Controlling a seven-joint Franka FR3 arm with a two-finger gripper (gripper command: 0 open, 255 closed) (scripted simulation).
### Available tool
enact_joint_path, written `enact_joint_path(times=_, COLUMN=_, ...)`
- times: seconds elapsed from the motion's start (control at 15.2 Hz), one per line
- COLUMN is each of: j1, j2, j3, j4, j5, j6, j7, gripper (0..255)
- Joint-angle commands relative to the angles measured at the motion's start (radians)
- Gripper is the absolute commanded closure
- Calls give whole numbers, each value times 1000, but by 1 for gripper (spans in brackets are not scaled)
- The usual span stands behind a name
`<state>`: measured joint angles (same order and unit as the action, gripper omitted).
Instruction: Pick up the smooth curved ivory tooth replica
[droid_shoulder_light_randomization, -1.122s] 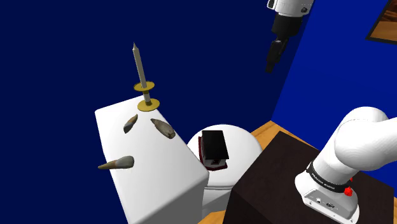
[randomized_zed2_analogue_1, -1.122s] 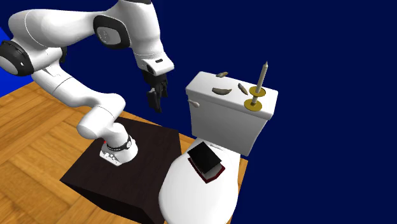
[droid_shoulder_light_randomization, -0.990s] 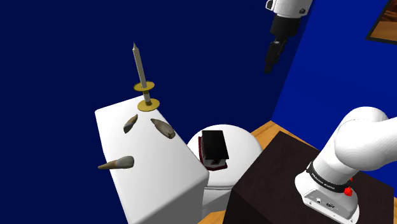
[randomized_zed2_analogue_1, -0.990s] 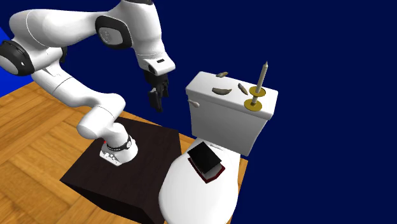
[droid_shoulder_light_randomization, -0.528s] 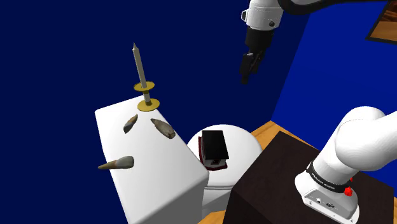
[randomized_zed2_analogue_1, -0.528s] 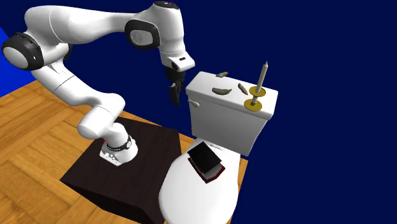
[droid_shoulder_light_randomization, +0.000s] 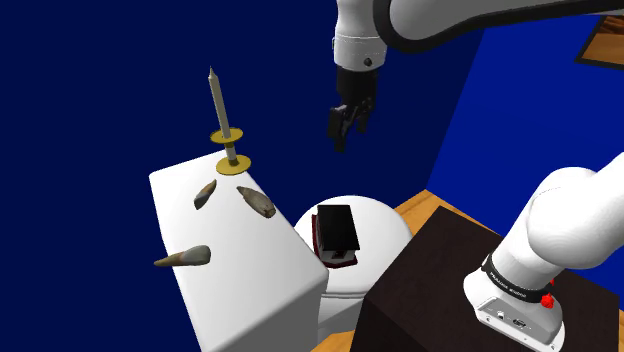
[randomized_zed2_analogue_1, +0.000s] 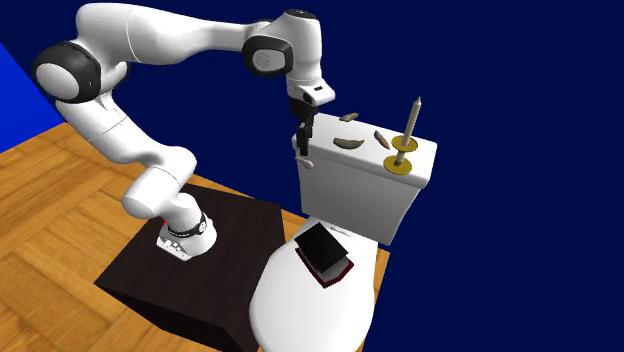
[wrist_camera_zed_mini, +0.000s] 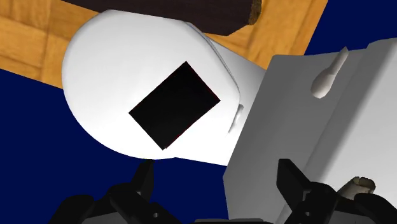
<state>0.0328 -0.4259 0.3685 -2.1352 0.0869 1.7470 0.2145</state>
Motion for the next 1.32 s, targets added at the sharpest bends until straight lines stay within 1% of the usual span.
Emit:
enact_joint_path(times=0.0, j1=0, j2=70, j3=41, j4=41, j5=-10, j6=25, j7=53, gripper=0)
enact_joint_path(times=0.26, j1=3, j2=214, j3=116, j4=139, j5=-52, j6=56, j7=162, gripper=0)
enact_joint_path(times=0.59, j1=27, j2=421, j3=193, j4=294, j5=-148, j6=68, j7=310, gripper=0)
enact_joint_path(times=0.79, j1=65, j2=557, j3=219, j4=408, j5=-223, j6=57, j7=397, gripper=0)
enact_joint_path(times=0.99, j1=122, j2=697, j3=227, j4=540, j5=-299, j6=30, j7=474, gripper=0)
enact_joint_path(times=1.06, j1=136, j2=721, j3=225, j4=566, j5=-312, j6=24, j7=485, gripper=0)
enact_joint_path(times=1.25, j1=135, j2=725, j3=221, j4=530, j5=-315, j6=63, j7=490, gripper=0)
